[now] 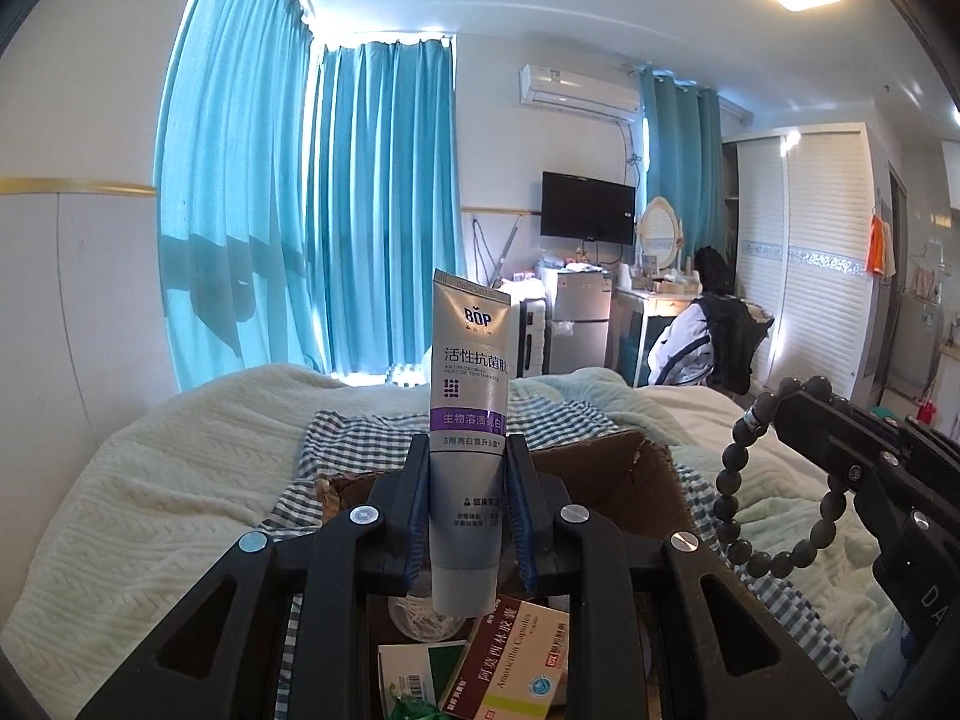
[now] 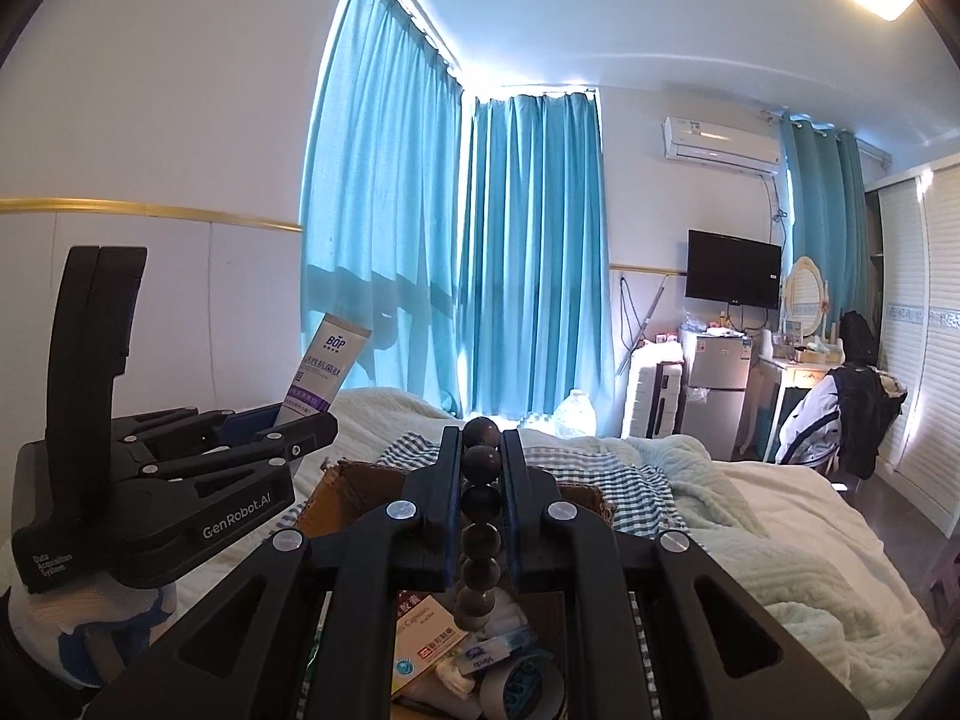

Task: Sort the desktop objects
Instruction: 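Lift the toothpaste tube and bead bracelet up and carry them over the box, then open both grippers to drop the toothpaste tube and bracelet into the box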

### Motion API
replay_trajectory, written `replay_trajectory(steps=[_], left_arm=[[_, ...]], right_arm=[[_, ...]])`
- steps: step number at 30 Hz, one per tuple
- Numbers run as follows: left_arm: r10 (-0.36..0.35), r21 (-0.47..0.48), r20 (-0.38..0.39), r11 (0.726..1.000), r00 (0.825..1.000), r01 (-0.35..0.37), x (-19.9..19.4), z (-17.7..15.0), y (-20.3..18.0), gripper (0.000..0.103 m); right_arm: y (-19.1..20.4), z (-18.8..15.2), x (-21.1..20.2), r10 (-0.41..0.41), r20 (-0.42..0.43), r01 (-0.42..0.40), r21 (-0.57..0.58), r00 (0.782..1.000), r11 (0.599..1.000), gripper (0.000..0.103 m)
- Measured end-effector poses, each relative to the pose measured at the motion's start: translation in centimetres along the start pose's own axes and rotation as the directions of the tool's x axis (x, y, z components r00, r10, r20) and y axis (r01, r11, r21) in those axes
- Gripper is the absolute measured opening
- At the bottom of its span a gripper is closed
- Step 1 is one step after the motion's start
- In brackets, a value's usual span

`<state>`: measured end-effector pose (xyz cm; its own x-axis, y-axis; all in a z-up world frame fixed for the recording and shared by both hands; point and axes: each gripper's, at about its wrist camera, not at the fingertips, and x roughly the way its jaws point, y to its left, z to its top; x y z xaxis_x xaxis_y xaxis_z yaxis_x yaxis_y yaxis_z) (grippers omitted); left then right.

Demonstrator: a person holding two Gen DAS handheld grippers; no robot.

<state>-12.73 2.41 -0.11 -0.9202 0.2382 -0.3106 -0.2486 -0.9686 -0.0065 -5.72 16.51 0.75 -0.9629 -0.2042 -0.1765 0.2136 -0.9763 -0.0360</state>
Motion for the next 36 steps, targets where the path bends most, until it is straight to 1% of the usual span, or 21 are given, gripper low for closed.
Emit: replay_trajectory(steps=[3, 6, 8, 11, 13, 17, 18, 20, 21, 22, 23, 24, 25, 27, 30, 32, 34, 36], left_arm=[[-0.009, -0.001, -0.027, 1.000, 1.000, 0.009, 2.0, -0.7, 0.3, 0.024], [-0.019, 0.003, -0.077, 1.000, 0.997, 0.020, 4.2, -1.9, 0.4, 0.024], [-0.035, -0.016, -0.113, 0.999, 0.993, 0.033, 5.5, -2.8, 0.7, 0.024], [-0.038, -0.028, -0.163, 0.999, 0.986, 0.034, 7.0, -3.9, 1.1, 0.024], [-0.042, -0.037, -0.182, 0.999, 0.982, 0.036, 7.8, -4.6, 1.1, 0.024], [-0.029, -0.029, -0.182, 0.999, 0.983, 0.024, 8.8, -5.1, 1.2, 0.025], [-0.030, -0.030, -0.195, 0.999, 0.980, 0.025, 9.1, -5.2, 1.2, 0.028], [-0.039, -0.035, -0.224, 0.999, 0.974, 0.032, 9.8, -5.5, 1.3, 0.054], [-0.026, -0.040, -0.228, 0.999, 0.973, 0.017, 10.0, -5.7, 1.3, 0.079], [-0.008, -0.050, -0.220, 0.999, 0.976, -0.003, 9.8, -5.8, 1.4, 0.089], [-0.003, -0.058, -0.211, 0.998, 0.978, -0.010, 9.6, -5.8, 1.5, 0.089], [-0.006, -0.067, -0.205, 0.998, 0.979, -0.007, 9.3, -5.8, 1.6, 0.089], [-0.012, -0.070, -0.204, 0.998, 0.979, -0.002, 9.1, -5.7, 1.6, 0.090], [0.003, -0.062, -0.193, 0.998, 0.981, -0.015, 8.5, -5.6, 1.5, 0.090], [0.017, -0.052, -0.180, 0.998, 0.984, -0.027, 7.6, -5.1, 1.4, 0.091], [0.025, -0.054, -0.163, 0.998, 0.986, -0.034, 6.7, -4.7, 1.4, 0.094], [0.035, -0.062, -0.139, 0.997, 0.990, -0.044, 5.9, -4.1, 1.5, 0.102], [0.049, -0.070, -0.116, 0.996, 0.992, -0.057, 5.0, -3.4, 1.8, 0.103]], right_arm=[[-0.1, -0.9, 2.2, -0.004, -0.037, 0.003, -0.024, 0.999, 1.000, 0.011], [-0.2, -2.2, 4.3, -0.003, -0.084, -0.002, -0.057, 0.996, 0.998, 0.011], [-0.3, -3.2, 5.4, 0.008, -0.107, -0.014, -0.062, 0.994, 0.998, 0.011], [-0.8, -4.9, 7.2, 0.020, -0.144, -0.027, -0.048, 0.989, 0.998, 0.011], [-1.2, -6.0, 8.4, 0.017, -0.182, -0.025, -0.046, 0.983, 0.999, 0.011], [-1.8, -7.8, 9.8, -0.006, -0.233, 0.002, -0.018, 0.972, 1.000, 0.011], [-2.0, -8.1, 10.2, -0.009, -0.249, 0.008, -0.006, 0.968, 1.000, 0.011], [-2.0, -8.4, 10.7, -0.029, -0.269, 0.027, -0.011, 0.963, 1.000, 0.011], [-2.0, -8.6, 10.9, -0.050, -0.277, 0.045, -0.024, 0.960, 0.999, 0.013], [-2.1, -8.5, 11.1, -0.064, -0.280, 0.058, -0.029, 0.958, 0.998, 0.025], [-2.3, -8.5, 10.9, -0.077, -0.282, 0.073, -0.027, 0.956, 0.997, 0.050], [-2.6, -8.6, 10.7, -0.086, -0.278, 0.086, -0.010, 0.957, 0.996, 0.061], [-3.0, -8.3, 10.4, -0.081, -0.269, 0.086, 0.007, 0.960, 0.996, 0.067], [-3.1, -8.1, 9.8, -0.080, -0.263, 0.086, 0.012, 0.961, 0.996, 0.067], [-2.9, -7.6, 9.0, -0.111, -0.243, 0.111, -0.012, 0.964, 0.994, 0.067], [-2.9, -7.0, 8.2, -0.123, -0.222, 0.124, -0.010, 0.967, 0.992, 0.067], [-3.1, -6.4, 7.1, -0.125, -0.200, 0.127, -0.003, 0.972, 0.992, 0.067], [-3.2, -5.9, 6.1, -0.131, -0.180, 0.133, -0.003, 0.975, 0.991, 0.070]])
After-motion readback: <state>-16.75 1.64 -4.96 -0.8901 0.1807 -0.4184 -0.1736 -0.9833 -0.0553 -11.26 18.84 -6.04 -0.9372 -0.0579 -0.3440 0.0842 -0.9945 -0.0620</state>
